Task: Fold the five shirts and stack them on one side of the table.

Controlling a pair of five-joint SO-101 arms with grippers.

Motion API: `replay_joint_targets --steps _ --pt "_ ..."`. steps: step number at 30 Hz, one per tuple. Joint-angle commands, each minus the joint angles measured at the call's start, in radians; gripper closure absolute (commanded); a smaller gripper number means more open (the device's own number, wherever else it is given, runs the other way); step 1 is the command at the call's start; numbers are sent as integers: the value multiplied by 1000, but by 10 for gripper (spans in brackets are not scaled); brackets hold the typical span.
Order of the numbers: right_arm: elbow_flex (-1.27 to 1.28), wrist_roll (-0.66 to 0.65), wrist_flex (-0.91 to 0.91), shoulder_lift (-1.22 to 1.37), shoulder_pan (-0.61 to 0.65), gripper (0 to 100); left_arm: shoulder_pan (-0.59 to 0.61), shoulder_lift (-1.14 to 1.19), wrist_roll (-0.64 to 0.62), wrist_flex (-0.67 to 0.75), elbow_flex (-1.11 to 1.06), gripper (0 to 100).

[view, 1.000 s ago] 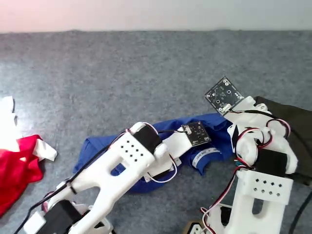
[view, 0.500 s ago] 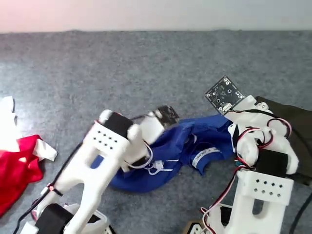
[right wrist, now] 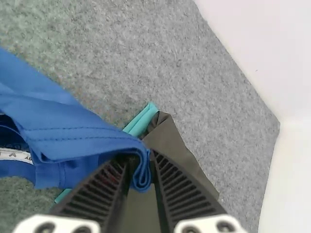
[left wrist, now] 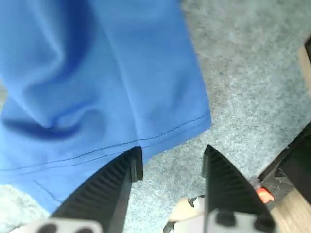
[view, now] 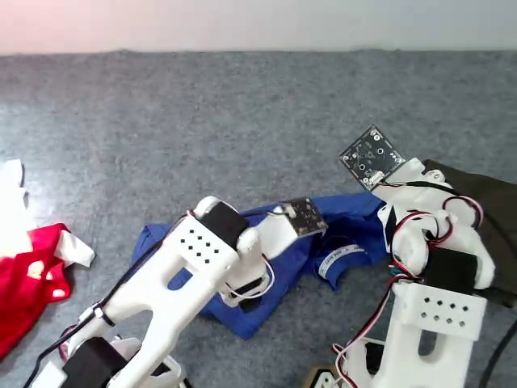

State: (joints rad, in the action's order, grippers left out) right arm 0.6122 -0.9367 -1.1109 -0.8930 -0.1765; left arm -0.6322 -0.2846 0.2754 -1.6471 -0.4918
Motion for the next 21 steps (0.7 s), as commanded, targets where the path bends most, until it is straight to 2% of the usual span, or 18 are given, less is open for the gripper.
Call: replay_joint_targets --steps 1,5,9,16,21 --pt "-37 8 -8 -5 -8 989 8 2 2 12 18 795" --pt "-37 8 -8 -4 -8 989 43 2 5 184 -119 839" --pt "-37 6 -8 -4 -8 989 109 2 78 353 -269 877" --pt "-37 6 -8 -2 -7 989 290 12 180 453 -315 878" --pt "-37 6 -8 -2 -7 989 348 176 212 508 -285 878"
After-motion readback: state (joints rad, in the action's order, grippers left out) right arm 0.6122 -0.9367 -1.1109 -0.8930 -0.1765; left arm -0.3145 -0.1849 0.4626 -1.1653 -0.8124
